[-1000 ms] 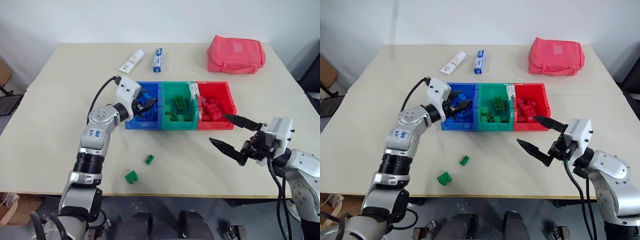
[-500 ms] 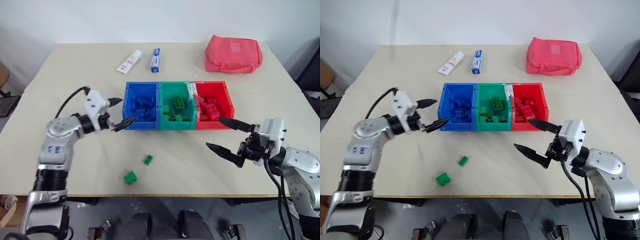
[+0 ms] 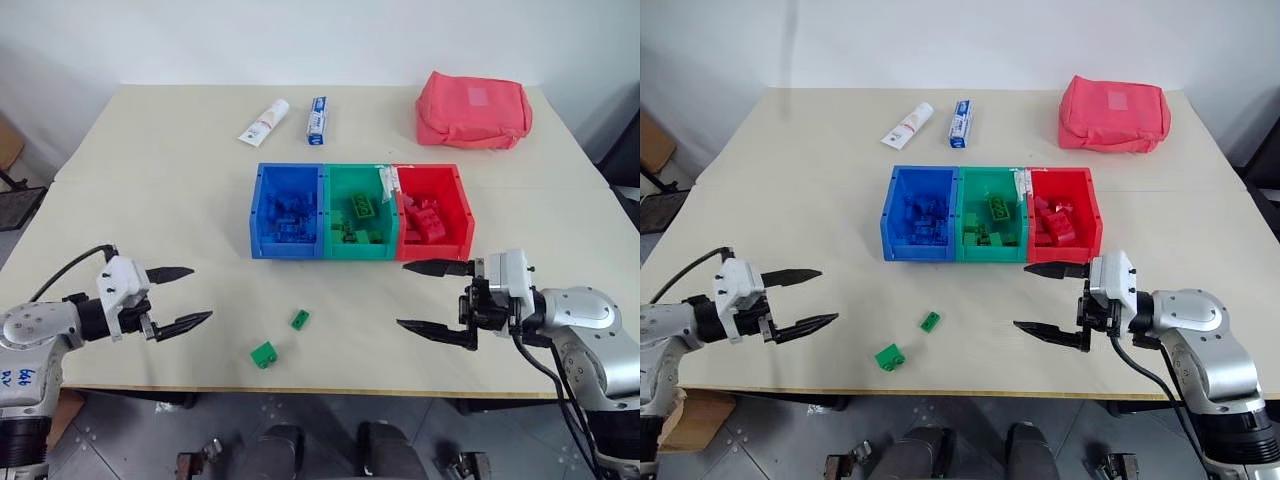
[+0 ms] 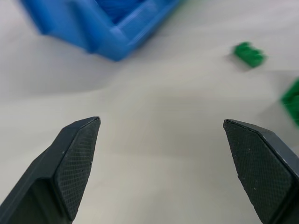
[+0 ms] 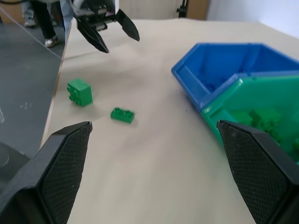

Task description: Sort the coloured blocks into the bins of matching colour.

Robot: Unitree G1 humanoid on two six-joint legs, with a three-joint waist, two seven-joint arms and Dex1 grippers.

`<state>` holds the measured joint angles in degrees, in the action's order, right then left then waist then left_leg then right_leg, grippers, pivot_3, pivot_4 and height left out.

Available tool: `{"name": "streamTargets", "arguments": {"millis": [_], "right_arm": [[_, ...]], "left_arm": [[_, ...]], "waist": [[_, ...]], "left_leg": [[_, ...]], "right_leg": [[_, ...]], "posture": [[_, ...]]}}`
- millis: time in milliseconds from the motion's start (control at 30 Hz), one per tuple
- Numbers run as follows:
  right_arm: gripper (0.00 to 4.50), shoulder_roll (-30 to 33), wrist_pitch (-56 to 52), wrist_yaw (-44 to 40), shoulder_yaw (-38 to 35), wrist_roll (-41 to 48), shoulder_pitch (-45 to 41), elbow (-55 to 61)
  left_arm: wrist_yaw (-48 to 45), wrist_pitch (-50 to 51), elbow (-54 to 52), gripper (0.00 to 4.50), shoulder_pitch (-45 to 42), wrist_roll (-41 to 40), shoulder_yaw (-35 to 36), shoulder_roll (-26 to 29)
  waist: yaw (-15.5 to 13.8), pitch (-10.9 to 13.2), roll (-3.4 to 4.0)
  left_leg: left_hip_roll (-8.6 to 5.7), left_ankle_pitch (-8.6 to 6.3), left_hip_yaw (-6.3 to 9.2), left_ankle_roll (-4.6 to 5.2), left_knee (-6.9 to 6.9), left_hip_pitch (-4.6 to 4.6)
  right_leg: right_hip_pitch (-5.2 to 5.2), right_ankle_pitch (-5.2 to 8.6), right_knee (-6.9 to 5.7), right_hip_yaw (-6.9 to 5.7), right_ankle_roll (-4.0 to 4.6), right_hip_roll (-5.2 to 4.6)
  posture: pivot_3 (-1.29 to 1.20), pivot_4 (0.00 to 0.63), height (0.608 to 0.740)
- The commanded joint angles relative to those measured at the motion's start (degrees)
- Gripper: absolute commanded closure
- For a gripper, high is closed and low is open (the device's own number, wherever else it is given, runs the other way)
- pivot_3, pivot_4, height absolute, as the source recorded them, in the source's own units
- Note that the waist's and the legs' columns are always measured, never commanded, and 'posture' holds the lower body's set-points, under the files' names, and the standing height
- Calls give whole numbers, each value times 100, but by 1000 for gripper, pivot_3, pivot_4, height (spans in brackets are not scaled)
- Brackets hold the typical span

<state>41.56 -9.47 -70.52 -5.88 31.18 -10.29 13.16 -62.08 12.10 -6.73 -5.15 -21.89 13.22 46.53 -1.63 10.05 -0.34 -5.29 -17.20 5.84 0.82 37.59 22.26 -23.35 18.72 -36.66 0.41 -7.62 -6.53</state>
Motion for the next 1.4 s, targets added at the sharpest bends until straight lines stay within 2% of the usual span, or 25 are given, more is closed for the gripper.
{"name": "streamTargets", "arguments": {"millis": [33,133,267,333,367,433,567,667,1033,1200,1400], "right_arm": [[0,163,226,-151,-150,-43,140,103],[0,250,322,-203,-246,-65,350,154],[0,320,384,-148,-374,-81,621,245],[0,341,388,-82,-421,-71,714,308],[0,350,387,-41,-453,-71,785,361],[0,358,374,53,-522,-79,933,505],[0,379,328,221,-638,-74,1135,719],[0,412,314,308,-727,-66,1284,839],[0,428,369,398,-899,-74,1508,908],[0,299,361,638,-1106,-14,1696,982],[0,-341,308,1689,-1615,168,1922,1256]], "left_arm": [[455,1203,-1148,17,-331,-211,-591,16],[1288,2839,-1827,17,-896,-341,-1095,-160],[1952,4548,-2475,17,-1629,-533,-1724,-378],[2110,5112,-2673,17,-1933,-525,-2061,-351],[2131,5243,-2732,17,-2114,-340,-2448,-203],[2347,5479,-2687,17,-2367,-180,-2868,-291],[2564,5534,-2487,17,-2465,16,-3267,-375],[2626,5524,-2397,614,-2454,61,-3463,-494],[2612,5011,-1969,4037,-2397,382,-3545,-657],[2381,4326,-1768,4063,-2467,176,-2921,-894],[2401,2772,-1012,4063,-2992,254,-2284,-1671]], "waist": [[15,0,0],[25,0,0],[47,0,0],[51,0,0],[50,0,0],[31,0,0],[19,1,-2],[13,1,-2],[7,0,-1],[-11,2,-3],[-11,2,-4]], "left_leg": [[-1,0,0,1,0,0],[4,-1,-1,0,-5,-1],[6,0,-10,-1,-5,-2],[8,0,-12,-1,-4,-2],[9,0,-13,-2,-4,-2],[7,1,-13,-3,-3,-4],[3,1,-13,-3,-2,-4],[4,1,-12,-4,-2,-3],[2,1,-11,-4,2,-5],[0,1,-9,-3,8,-2],[-1,1,-9,-3,13,-2]], "right_leg": [[-1,0,-1,2,0,0],[-6,0,-10,4,0,5],[-9,0,-28,5,-1,13],[-12,0,-27,5,-1,17],[-12,0,-26,5,0,18],[-12,0,-19,5,-1,19],[-10,0,-16,5,-1,18],[-10,0,-15,5,0,18],[-4,0,-12,5,0,17],[-2,0,-12,4,0,12],[-1,0,-13,-6,-1,12]], "posture": [[0,150,740],[0,150,740],[0,150,740],[0,150,740],[0,150,740],[0,150,740],[0,150,740],[0,150,740],[0,150,740],[0,150,740],[0,150,740]]}}
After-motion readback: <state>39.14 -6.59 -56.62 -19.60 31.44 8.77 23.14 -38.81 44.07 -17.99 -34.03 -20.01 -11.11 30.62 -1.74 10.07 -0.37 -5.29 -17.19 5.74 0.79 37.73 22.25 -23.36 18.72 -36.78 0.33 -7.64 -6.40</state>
